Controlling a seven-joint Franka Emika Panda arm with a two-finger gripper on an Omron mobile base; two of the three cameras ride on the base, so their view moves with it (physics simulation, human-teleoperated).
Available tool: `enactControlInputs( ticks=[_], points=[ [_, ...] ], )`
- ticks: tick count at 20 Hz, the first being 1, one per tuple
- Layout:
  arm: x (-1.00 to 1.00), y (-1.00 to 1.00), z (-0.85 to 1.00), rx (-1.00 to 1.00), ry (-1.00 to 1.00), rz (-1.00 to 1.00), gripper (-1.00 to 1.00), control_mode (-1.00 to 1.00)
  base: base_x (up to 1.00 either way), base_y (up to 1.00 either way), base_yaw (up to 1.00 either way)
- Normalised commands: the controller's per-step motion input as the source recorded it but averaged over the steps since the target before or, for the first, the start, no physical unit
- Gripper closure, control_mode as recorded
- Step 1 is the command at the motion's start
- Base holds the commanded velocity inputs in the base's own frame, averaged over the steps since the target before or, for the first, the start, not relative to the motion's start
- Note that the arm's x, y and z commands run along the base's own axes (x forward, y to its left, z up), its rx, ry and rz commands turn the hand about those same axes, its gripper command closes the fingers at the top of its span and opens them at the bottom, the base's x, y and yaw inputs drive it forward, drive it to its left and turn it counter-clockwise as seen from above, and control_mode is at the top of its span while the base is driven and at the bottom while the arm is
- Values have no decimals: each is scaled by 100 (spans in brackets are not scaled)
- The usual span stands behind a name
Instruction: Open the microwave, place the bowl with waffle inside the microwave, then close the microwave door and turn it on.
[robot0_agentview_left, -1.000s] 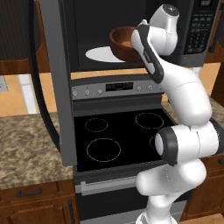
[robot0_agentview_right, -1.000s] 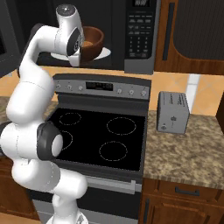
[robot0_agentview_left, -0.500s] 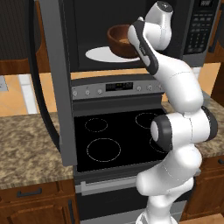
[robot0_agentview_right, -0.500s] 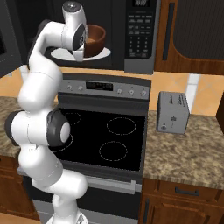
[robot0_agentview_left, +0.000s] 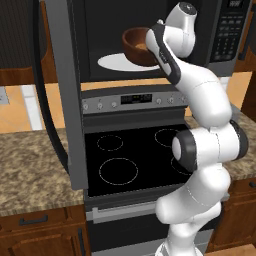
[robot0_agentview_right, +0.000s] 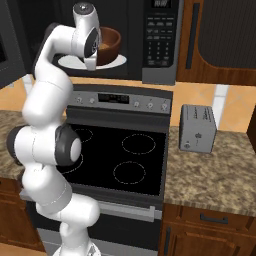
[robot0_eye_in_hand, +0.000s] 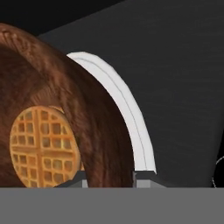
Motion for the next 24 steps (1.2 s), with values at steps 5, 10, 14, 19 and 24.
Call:
enactControlInputs(
  ticks=[5, 10, 14, 19, 24],
  points=[
    [19, 2, -51, 0, -8, 0, 100, -100, 0, 0, 0],
    [26, 3, -39, 0, -6, 0, 100, -100, 0, 0, 0],
    [37, 11, -7, 0, 0, 0, 100, -100, 0, 0, 0],
    [43, 17, -26, 0, 0, 0, 100, -100, 0, 0, 0],
    [39, 25, -45, 0, 6, 0, 100, -100, 0, 0, 0]
  ],
)
